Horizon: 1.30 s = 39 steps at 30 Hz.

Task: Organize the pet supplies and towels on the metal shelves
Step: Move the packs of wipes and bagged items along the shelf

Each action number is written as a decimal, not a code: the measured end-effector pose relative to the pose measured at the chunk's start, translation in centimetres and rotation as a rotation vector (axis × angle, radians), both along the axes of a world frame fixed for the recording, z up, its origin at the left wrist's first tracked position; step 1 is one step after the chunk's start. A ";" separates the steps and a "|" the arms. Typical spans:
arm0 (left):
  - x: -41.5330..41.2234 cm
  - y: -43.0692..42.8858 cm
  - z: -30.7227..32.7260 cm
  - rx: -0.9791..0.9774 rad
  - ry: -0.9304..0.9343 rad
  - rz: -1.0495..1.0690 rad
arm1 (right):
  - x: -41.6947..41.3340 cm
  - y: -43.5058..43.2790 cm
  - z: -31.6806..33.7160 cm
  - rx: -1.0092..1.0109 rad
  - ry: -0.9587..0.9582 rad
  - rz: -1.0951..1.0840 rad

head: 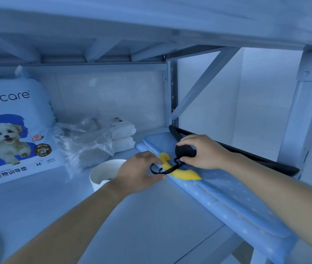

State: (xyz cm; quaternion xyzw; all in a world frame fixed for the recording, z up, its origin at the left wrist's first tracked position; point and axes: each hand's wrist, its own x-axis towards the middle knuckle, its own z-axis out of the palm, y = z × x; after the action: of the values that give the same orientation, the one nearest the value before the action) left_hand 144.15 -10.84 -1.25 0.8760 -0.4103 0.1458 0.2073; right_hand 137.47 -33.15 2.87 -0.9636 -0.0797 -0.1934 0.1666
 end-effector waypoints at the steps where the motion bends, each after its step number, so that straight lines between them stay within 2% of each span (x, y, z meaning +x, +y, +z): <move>1: 0.0 0.8 0.2 -0.007 0.003 0.025 | 0.4 0.9 0.1 0.003 -0.008 0.026; 4: -0.1 3.3 0.7 -0.033 0.019 0.128 | 1.8 3.7 0.2 -0.012 -0.006 0.096; 9: -0.4 8.7 0.6 0.031 0.052 0.301 | 3.8 9.1 0.4 -0.083 0.071 0.227; 14: -1.2 12.3 0.2 0.020 0.073 0.375 | 5.0 12.8 0.4 -0.140 0.177 0.325; 18: -1.5 13.2 -0.3 0.014 0.060 0.386 | 5.5 14.0 0.4 -0.181 0.251 0.375; 28: -0.5 12.0 -1.7 -0.105 0.033 0.386 | 6.6 13.4 0.5 -0.169 0.287 0.412; 39: 2.0 8.8 -0.9 -0.042 0.100 0.372 | 7.7 11.8 0.7 -0.215 0.269 0.337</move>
State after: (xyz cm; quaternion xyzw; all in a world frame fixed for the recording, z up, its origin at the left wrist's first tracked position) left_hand 146.13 -2.03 -2.16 0.9384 -0.2271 0.1466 0.2153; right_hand 145.18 -21.34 3.55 -0.9659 -0.2367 -0.0230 0.1020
